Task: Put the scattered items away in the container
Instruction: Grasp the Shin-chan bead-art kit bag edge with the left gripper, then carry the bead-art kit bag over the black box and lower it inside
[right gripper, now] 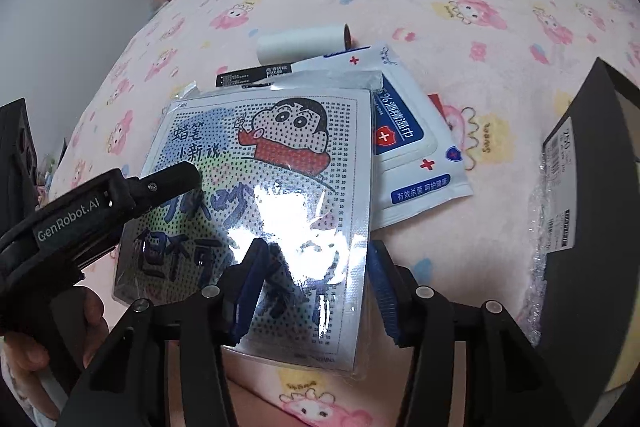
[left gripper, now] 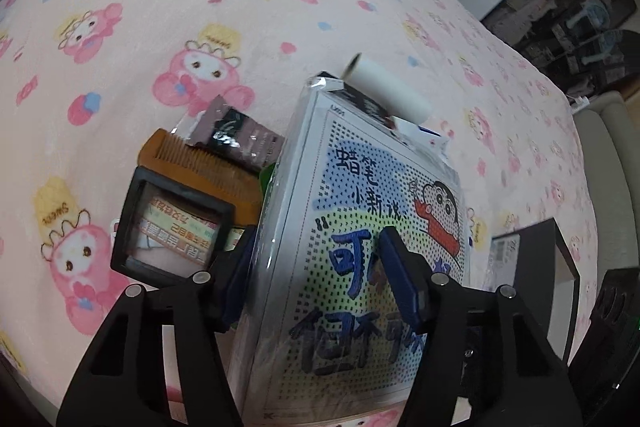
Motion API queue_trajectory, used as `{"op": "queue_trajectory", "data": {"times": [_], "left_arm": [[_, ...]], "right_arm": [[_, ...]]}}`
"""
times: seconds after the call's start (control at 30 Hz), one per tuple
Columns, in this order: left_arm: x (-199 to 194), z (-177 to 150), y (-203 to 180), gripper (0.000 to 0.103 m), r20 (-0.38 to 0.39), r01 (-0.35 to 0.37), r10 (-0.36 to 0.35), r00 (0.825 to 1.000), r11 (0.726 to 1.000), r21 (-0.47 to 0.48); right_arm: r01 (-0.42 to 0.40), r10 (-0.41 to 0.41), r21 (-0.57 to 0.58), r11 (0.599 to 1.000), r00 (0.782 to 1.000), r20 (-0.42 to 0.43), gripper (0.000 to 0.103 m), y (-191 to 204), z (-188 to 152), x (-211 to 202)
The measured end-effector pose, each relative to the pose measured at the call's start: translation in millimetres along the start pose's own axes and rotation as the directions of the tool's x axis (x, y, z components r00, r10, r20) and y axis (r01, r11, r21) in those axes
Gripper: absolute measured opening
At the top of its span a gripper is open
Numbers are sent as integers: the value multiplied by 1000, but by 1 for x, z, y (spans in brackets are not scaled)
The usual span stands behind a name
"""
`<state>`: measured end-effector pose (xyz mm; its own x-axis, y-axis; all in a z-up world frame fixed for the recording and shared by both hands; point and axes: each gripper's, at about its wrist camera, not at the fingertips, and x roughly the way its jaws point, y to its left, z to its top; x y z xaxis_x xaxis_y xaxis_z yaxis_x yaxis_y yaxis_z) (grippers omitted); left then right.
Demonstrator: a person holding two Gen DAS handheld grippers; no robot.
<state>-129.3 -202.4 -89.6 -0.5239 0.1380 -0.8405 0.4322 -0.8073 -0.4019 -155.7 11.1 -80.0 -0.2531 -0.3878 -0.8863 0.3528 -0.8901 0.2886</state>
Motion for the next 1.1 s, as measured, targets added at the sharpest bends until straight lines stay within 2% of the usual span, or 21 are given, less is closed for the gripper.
{"op": "queue_trajectory", "data": {"times": [0.27, 0.57, 0.67, 0.73, 0.8, 0.87, 1.1], "left_arm": [[-21, -18, -31, 58, -21, 146, -145, 989, 984, 102], [-66, -33, -83, 58, 19, 181, -189, 982, 961, 208], [-78, -35, -107, 57, 5, 231, -240, 971, 941, 246], [-80, -38, -131, 52, -33, 287, -289, 957, 917, 277], [-78, -41, -153, 52, -30, 270, -275, 961, 910, 315], [-69, -44, -169, 49, -57, 285, -282, 958, 905, 316], [-49, -68, -220, 49, -124, 320, -295, 947, 874, 366]], "right_arm": [[23, -26, 32, 999, 996, 90, 47, -19, -2, -57], [-33, 20, 72, 997, 986, 166, 47, -45, -12, -111], [-43, 27, 74, 996, 978, 208, 47, -53, -13, -136], [-61, 41, 80, 995, 972, 232, 47, -62, -13, -151], [-73, 48, 93, 993, 968, 246, 47, -73, -13, -162], [-52, 21, 115, 992, 965, 261, 47, -88, -16, -170], [-81, 21, 213, 974, 962, 272, 45, -149, -31, -186]]}}
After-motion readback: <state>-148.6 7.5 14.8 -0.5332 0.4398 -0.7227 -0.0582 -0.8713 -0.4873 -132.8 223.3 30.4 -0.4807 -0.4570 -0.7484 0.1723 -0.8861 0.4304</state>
